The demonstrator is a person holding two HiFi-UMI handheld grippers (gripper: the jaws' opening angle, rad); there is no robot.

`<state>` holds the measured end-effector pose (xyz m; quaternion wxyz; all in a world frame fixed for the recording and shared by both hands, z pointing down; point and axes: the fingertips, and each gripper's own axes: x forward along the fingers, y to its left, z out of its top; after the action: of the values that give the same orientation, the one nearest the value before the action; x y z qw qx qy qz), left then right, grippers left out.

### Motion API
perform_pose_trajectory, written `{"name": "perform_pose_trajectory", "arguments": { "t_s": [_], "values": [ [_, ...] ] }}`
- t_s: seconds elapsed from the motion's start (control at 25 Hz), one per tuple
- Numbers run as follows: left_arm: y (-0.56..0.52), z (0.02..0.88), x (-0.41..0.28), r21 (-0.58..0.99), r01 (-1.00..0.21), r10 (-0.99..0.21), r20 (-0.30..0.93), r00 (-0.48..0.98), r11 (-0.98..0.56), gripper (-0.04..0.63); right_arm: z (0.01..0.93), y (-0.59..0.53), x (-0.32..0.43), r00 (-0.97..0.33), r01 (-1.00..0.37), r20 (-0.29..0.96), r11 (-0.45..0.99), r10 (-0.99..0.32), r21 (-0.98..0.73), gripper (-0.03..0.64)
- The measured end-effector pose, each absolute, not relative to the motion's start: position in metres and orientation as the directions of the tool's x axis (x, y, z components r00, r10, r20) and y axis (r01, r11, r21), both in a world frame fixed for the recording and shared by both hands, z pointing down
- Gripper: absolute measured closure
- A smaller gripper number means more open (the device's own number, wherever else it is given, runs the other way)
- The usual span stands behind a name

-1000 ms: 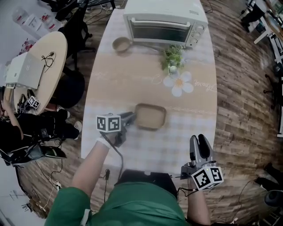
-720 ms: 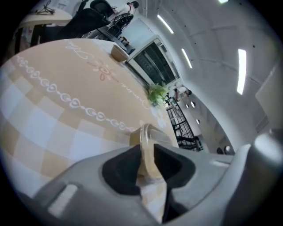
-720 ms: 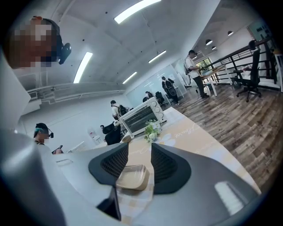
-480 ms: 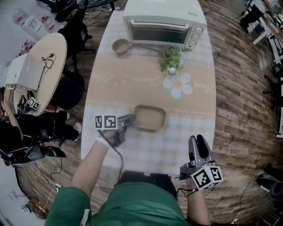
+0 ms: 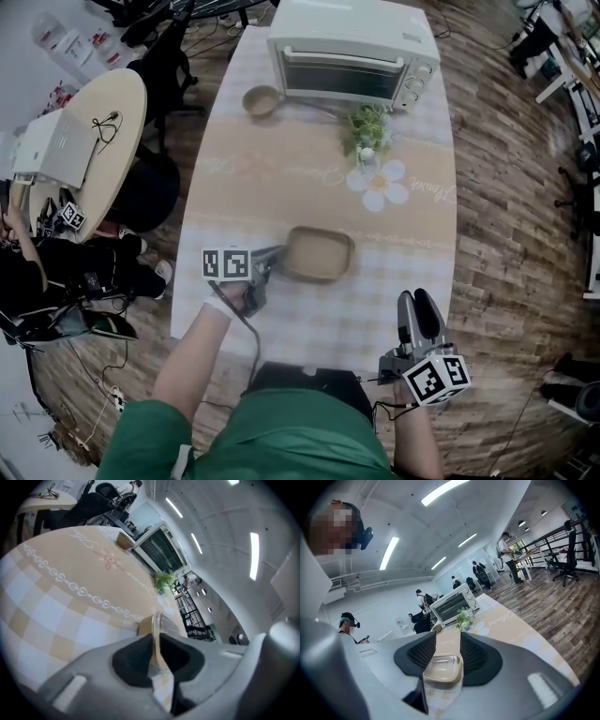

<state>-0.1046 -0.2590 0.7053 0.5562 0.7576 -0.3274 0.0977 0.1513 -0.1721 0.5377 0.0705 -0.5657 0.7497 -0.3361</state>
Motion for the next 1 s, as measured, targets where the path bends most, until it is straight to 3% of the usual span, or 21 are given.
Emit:
{"name": "perform_pose_trajectory", "arguments": {
  "t_s": [0.56, 1.0],
  "values": [
    [-0.254, 0.691, -0.104, 0.768, -0.618, -0.435, 0.505, 0.745, -0.167, 0.551, 0.524, -0.160, 0.155, -0.356, -0.799, 0.254, 0.152, -0.899, -0.582, 0.457],
    [-0.251, 0.659, -0.096, 0.799, -0.559, -0.436, 0.432, 0.789, -0.221, 0.555, 0.508, -0.159, 0.151, -0.362, -0.798, 0.233, 0.171, -0.903, -0.577, 0.457]
  ]
}}
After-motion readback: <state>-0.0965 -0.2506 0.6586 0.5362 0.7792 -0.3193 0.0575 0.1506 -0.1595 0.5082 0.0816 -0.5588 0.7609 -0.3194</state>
